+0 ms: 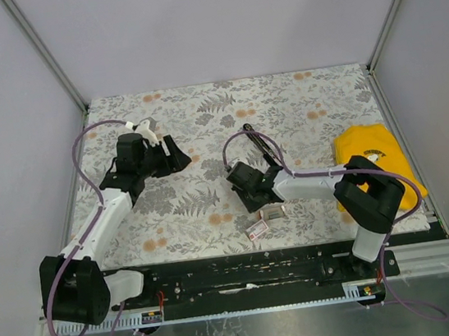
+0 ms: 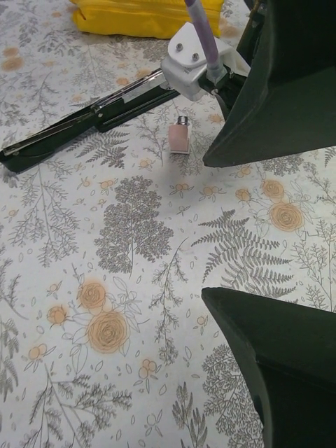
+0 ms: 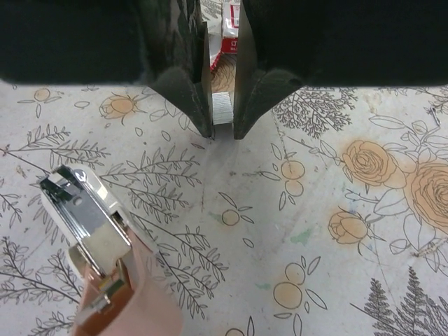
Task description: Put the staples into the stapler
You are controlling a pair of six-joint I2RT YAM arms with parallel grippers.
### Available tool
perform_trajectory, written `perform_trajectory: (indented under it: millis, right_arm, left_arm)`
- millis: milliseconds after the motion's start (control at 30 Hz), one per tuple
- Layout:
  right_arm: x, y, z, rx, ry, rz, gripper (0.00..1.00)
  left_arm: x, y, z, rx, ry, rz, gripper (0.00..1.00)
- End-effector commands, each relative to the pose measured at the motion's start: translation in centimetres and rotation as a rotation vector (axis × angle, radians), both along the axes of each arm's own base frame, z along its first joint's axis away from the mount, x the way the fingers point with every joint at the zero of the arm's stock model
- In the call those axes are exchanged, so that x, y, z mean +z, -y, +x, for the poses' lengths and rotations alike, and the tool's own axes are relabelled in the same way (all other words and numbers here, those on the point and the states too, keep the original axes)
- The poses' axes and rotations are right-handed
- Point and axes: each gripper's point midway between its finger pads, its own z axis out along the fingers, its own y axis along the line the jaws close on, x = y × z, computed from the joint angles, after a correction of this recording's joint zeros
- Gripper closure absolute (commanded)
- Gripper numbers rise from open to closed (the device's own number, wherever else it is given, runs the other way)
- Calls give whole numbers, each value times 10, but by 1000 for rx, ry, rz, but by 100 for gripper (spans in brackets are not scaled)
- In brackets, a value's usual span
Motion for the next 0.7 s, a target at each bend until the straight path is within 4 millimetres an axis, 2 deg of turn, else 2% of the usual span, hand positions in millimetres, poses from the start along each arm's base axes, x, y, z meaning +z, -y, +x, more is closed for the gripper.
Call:
perform_trajectory:
  millis: [0,133,267,400,567,667]
  right_arm:
    - [24,4,6,-12,65,19,77]
    - [43,9,16,-35,105,61,78]
    - [47,24,28,-101,104,110,78]
    - [54,35,38,-155,111,196,78]
    - [63,52,51,-203,122,262,78]
    - [68,60,56,-217,134,275,78]
  left_arm:
    - [7,18,2,-98,15,-26,32]
    - [7,36,5,-151,1,-36,32]
    - [12,58,11,-213,-2,-47,33]
    - [12,89,11,-342,-32,-99,33]
    - [-12,126,4,-482,-122,-154,34]
    - [-26,140,2,-513,-164,-163,34]
